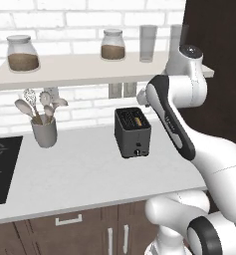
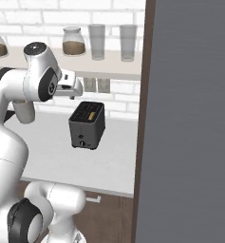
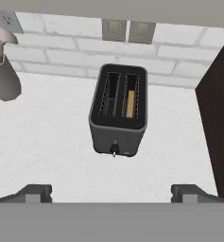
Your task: Start the toaster. Once the lever pops up, take the bread to the plate on the dining counter.
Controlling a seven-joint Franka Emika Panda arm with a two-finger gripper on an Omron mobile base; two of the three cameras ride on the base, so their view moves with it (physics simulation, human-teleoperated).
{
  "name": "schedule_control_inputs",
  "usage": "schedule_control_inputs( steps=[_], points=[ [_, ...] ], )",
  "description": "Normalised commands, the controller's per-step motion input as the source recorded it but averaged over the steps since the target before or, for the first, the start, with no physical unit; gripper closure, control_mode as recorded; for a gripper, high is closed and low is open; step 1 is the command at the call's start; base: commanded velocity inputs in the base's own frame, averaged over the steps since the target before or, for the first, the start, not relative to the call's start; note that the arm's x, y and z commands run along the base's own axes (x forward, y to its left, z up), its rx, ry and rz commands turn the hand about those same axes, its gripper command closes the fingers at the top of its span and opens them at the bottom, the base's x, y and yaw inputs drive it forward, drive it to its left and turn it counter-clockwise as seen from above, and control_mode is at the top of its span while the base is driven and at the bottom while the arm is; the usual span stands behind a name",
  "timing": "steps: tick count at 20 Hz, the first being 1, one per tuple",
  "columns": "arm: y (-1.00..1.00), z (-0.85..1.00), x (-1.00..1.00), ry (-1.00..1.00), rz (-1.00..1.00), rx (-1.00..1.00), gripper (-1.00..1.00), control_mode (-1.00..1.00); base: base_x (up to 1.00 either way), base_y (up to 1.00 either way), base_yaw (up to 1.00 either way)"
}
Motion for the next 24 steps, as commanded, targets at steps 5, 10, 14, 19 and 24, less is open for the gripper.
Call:
schedule_control_inputs(
  steps=[5,10,14,19,24],
  points=[
    [0.0,0.0,0.0,0.0,0.0,0.0,-1.0,-1.0,0.0,0.0,0.0],
    [0.0,0.0,0.0,0.0,0.0,0.0,-1.0,-1.0,0.0,0.0,0.0],
    [0.0,0.0,0.0,0.0,0.0,0.0,-1.0,-1.0,0.0,0.0,0.0],
    [0.0,0.0,0.0,0.0,0.0,0.0,-1.0,-1.0,0.0,0.0,0.0],
    [0.0,0.0,0.0,0.0,0.0,0.0,-1.0,-1.0,0.0,0.0,0.0]
  ],
)
